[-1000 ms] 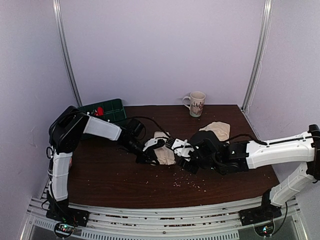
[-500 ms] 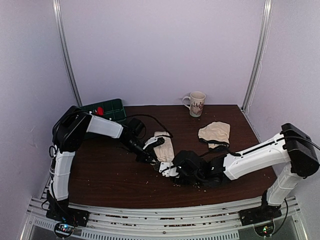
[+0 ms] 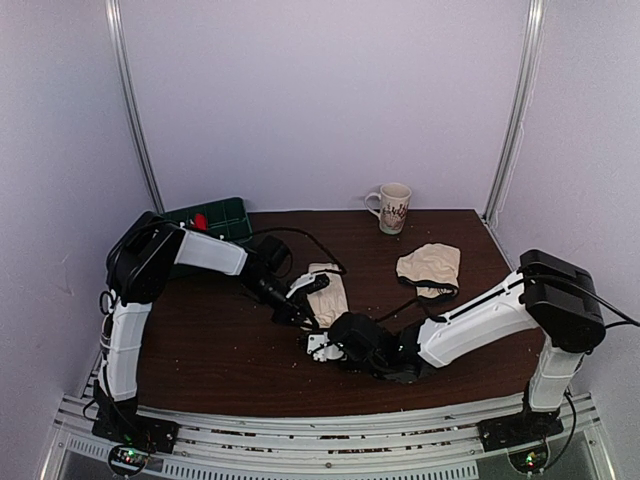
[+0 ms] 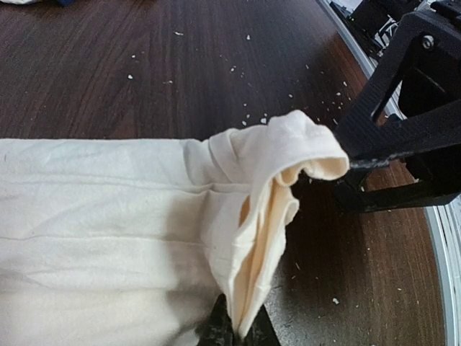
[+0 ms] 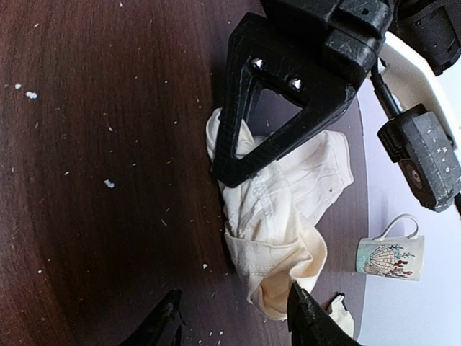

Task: Roll the underwear
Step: Roll the underwear at the center of the board.

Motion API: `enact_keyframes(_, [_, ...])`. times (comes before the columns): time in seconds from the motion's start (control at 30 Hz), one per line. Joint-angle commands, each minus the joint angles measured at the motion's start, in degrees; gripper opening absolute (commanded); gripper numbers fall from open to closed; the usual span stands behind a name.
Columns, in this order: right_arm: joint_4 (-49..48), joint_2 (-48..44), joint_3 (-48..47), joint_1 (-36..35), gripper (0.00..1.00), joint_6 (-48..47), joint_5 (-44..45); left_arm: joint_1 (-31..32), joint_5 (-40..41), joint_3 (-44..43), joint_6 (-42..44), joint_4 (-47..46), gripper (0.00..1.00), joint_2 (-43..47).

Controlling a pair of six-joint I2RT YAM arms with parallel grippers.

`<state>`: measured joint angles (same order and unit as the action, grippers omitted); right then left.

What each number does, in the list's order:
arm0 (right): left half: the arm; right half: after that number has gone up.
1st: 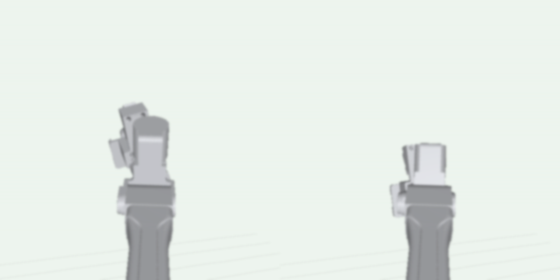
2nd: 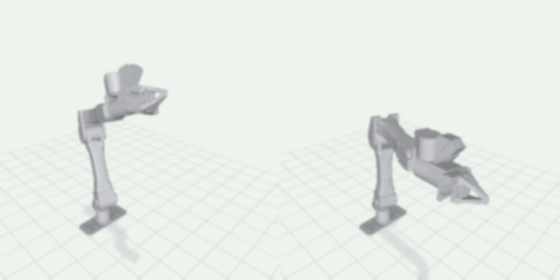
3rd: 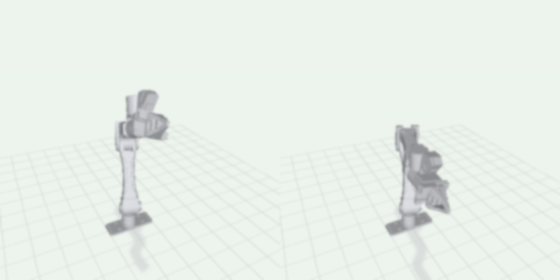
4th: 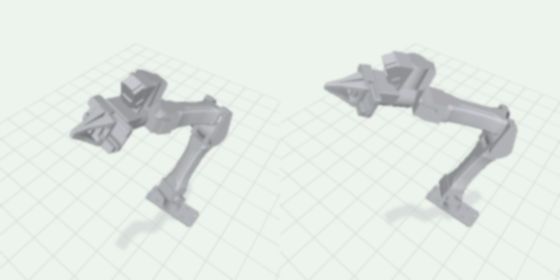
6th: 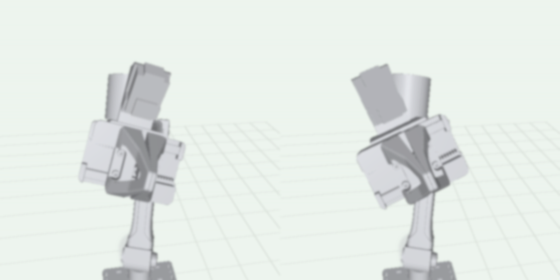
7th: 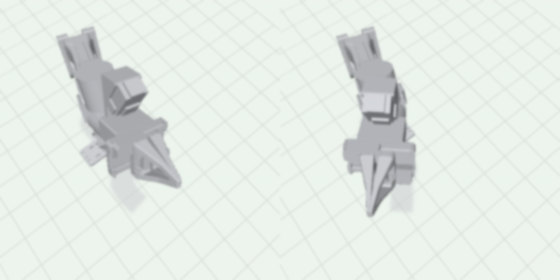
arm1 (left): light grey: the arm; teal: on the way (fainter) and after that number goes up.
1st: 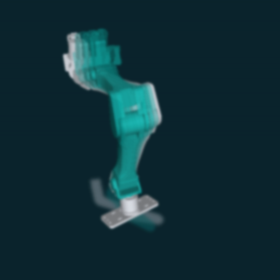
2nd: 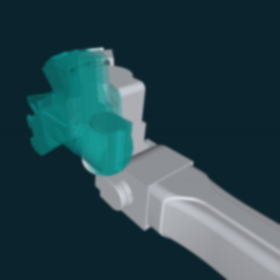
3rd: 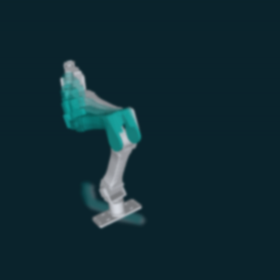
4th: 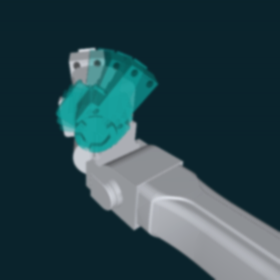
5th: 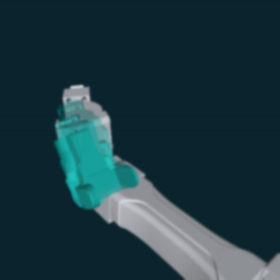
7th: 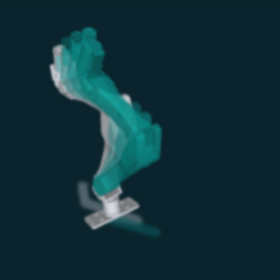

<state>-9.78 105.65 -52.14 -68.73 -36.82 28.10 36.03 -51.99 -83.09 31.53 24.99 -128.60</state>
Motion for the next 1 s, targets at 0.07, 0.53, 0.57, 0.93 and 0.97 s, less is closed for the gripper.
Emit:
enact_keyframes(0.07, [-4.2, 2.1, -0.2, 0.0, 0.52, -3.3, 2.9, -0.3, 5.2, 0.9, 0.6, 4.9, 0.0, -4.0])
enact_keyframes(0.53, [-3.9, 8.7, -4.4, 3.6, 0.49, -1.7, 7.5, -0.3, 4.8, 0.8, 1.3, 5.6, 0.0, -4.3])
enact_keyframes(0.57, [-3.8, 9.0, -4.6, 3.9, 0.49, -1.8, 7.3, -0.3, 4.8, 0.8, 1.4, 5.6, 0.0, -4.3])
enact_keyframes(0.93, [0.8, 12.0, -8.5, 4.7, 0.29, -2.1, 2.4, -0.3, 4.3, 0.3, 2.1, 6.6, 0.03, -4.4])
enact_keyframes(0.97, [1.1, 12.2, -8.7, 4.7, 0.26, -2.0, 2.3, -0.3, 4.3, 0.3, 2.3, 6.9, 0.05, -4.3])
